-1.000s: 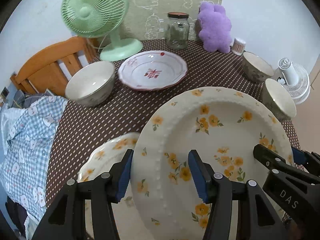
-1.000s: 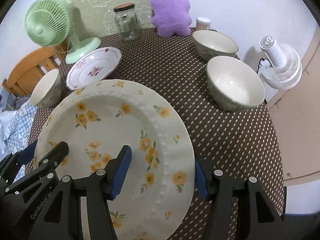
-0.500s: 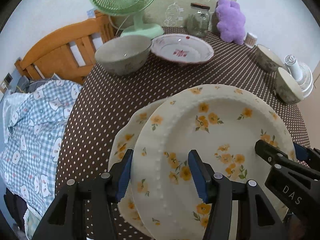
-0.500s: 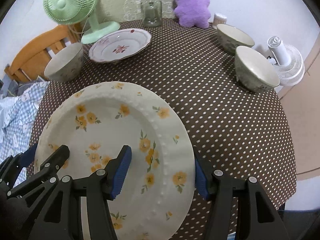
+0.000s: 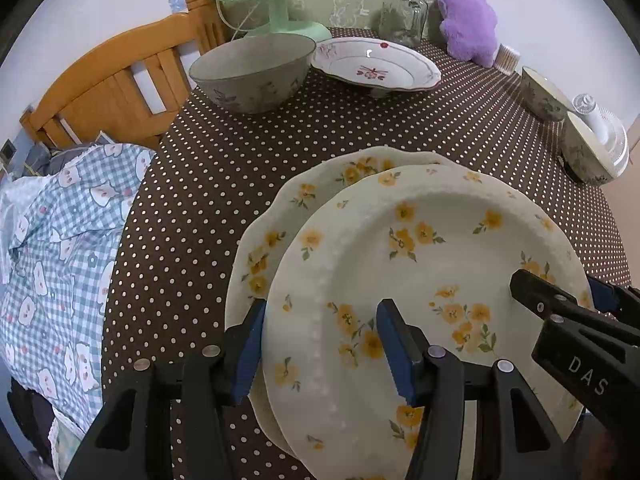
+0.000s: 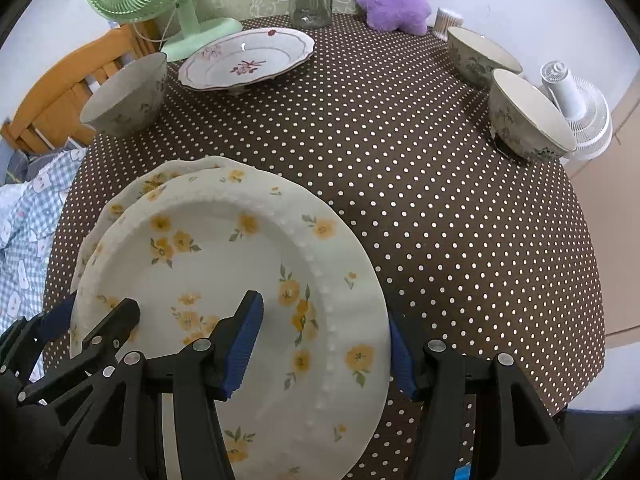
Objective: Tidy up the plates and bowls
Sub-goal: 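Lower the held plate onto the first plate and open the left gripper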
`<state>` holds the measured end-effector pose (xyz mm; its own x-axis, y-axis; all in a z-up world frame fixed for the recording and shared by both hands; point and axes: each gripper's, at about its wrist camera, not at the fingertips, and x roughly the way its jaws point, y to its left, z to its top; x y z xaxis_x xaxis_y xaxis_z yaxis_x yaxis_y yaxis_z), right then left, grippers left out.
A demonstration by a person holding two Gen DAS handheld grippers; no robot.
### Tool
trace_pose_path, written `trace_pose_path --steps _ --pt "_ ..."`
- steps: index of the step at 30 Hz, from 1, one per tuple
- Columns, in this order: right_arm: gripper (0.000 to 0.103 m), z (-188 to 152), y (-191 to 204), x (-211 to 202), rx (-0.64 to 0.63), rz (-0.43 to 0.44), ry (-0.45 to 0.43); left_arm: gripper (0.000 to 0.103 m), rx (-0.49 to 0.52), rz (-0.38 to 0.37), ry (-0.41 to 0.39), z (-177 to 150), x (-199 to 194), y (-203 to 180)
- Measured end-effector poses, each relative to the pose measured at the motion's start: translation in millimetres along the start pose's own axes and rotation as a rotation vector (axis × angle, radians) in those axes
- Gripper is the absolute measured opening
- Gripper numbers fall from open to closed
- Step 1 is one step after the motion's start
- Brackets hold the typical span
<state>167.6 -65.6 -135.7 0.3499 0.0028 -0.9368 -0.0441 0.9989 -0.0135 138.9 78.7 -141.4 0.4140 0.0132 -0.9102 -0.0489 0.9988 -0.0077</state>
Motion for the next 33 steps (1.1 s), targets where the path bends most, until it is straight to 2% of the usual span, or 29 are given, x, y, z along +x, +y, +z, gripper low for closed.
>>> trace_pose_path --steps 14,20,25,27,28,31,33 --pt "0.061 5.5 0.0 13.3 -0.012 0.014 0.021 0.058 0.008 0.061 0.003 5.4 7.0 -6.6" --pt "0.061 5.3 -0.2 13.3 -0.032 0.03 0.03 0.062 0.015 0.076 0.021 4.7 9.9 -8.4" --pt "0.061 5.4 -3.2 0.3 -0.036 0.021 0.0 0.066 0.022 0.094 0.028 2.5 8.9 -11.8" --pt "0.051 5.1 -5.3 -6.4 -0.035 0.024 -0.008 0.073 0.035 0.116 -0.001 2.4 2.9 -13.8" --pt "0.041 5.1 -4.6 -7.7 -0.039 0.023 -0.009 0.075 0.045 0.122 -0.02 2.5 -0.8 -15.4" --pt "0.035 1.7 -5.4 -5.2 -0.049 0.015 0.007 0.077 0.057 0.112 -0.036 2.9 -3.9 -18.7" --pt "0.035 1.9 -5.1 -4.6 -0.044 0.013 0.007 0.077 0.052 0.109 -0.034 1.9 -3.2 -18.0"
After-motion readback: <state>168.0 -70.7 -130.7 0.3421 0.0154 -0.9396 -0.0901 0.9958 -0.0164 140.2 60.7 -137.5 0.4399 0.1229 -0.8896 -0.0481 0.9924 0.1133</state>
